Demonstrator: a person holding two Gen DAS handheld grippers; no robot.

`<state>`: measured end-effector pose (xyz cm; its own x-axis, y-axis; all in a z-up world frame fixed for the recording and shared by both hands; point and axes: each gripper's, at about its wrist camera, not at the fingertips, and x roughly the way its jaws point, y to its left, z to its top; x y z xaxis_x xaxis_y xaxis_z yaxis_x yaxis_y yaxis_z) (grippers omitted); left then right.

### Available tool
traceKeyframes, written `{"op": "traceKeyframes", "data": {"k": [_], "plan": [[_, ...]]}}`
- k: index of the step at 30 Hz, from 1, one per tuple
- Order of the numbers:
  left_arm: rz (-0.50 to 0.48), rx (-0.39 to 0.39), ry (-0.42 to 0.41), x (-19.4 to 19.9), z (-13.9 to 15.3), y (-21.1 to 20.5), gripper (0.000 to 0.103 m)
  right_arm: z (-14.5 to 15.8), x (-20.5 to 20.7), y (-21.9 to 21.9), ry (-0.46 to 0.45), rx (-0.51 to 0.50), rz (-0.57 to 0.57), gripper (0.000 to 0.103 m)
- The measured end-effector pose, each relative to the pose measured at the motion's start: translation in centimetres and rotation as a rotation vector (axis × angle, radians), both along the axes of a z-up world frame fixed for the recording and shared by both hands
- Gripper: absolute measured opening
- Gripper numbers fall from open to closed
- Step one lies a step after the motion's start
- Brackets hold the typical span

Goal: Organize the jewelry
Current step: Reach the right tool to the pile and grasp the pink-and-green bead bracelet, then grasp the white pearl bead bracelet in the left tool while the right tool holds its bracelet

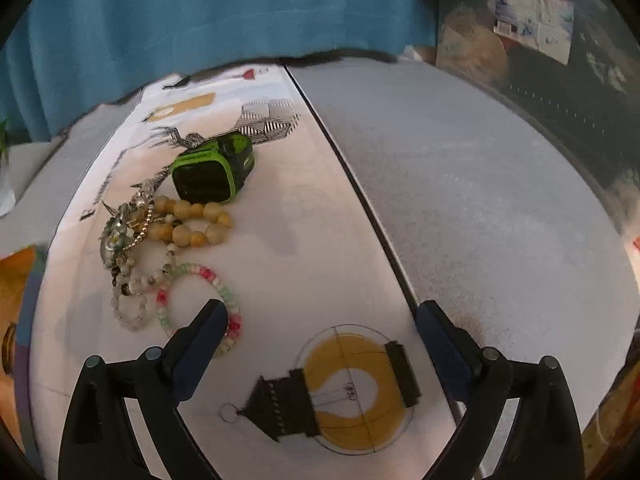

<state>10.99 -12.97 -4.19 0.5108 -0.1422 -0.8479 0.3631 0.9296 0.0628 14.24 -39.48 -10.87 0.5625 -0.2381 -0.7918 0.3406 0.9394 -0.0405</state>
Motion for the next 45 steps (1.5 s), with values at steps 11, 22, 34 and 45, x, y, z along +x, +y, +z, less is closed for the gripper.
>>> {"op": "traceKeyframes", "data": {"k": [11, 22, 34, 45], "plan": [[-0.173, 0.002, 0.033, 7.5, -3.7, -12.2, 0.097, -0.2, -0.2, -0.7, -0.018, 0.024, 0.014, 0.1], [-0.181, 0.01, 0.098, 9.1, -6.2, -13.4, 0.059, -0.4, 0.4, -0.6, -0.012, 0.028, 0.02, 0.102], [-0.351, -0.103, 0.18, 7.4, -4.9, -13.9, 0.004, 0.5, -0.1, 1.5, -0.074, 0.054, 0.194, 0.007], [-0.298, -0.206, 0.06, 2.7, 3.6, -7.3, 0.004, 6.8, -4.7, 1.2, -0.195, 0.059, 0.108, 0.007]]}}
